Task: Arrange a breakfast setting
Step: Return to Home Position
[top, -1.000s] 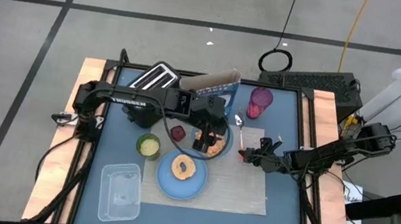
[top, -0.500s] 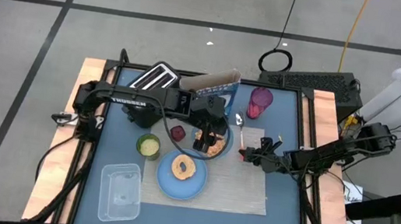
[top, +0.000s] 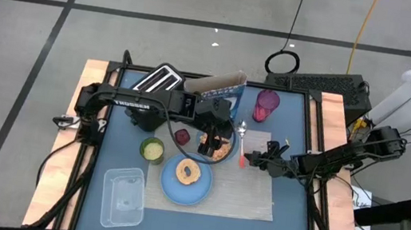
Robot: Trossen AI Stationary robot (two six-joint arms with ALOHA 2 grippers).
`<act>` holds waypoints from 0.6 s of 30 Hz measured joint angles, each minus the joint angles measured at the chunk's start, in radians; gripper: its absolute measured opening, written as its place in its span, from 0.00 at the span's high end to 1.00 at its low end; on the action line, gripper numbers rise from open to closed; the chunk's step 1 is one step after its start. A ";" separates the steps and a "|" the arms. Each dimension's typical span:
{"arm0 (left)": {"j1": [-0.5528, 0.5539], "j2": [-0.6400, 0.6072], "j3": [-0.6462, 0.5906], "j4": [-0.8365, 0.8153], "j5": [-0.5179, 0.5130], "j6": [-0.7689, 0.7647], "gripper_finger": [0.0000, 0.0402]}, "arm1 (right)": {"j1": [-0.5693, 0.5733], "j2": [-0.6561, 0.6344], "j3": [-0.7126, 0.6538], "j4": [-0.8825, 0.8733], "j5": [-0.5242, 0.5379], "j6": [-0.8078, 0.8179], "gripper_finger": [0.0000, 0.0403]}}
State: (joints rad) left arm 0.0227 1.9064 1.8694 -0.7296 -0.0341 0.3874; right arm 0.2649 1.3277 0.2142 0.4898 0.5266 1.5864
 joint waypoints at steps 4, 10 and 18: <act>0.000 0.000 0.000 0.000 0.000 0.000 0.33 | 0.000 0.000 0.000 0.001 -0.003 -0.007 0.76; 0.000 -0.001 0.000 -0.001 0.008 -0.001 0.33 | 0.001 -0.010 -0.001 0.010 -0.019 -0.057 0.77; -0.013 -0.097 -0.001 -0.032 0.009 -0.013 0.33 | -0.004 -0.100 -0.005 -0.077 -0.064 -0.192 0.87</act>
State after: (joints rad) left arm 0.0094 1.8091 1.8683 -0.7618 -0.0250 0.3742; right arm 0.2611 1.2274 0.2096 0.4126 0.4629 1.3947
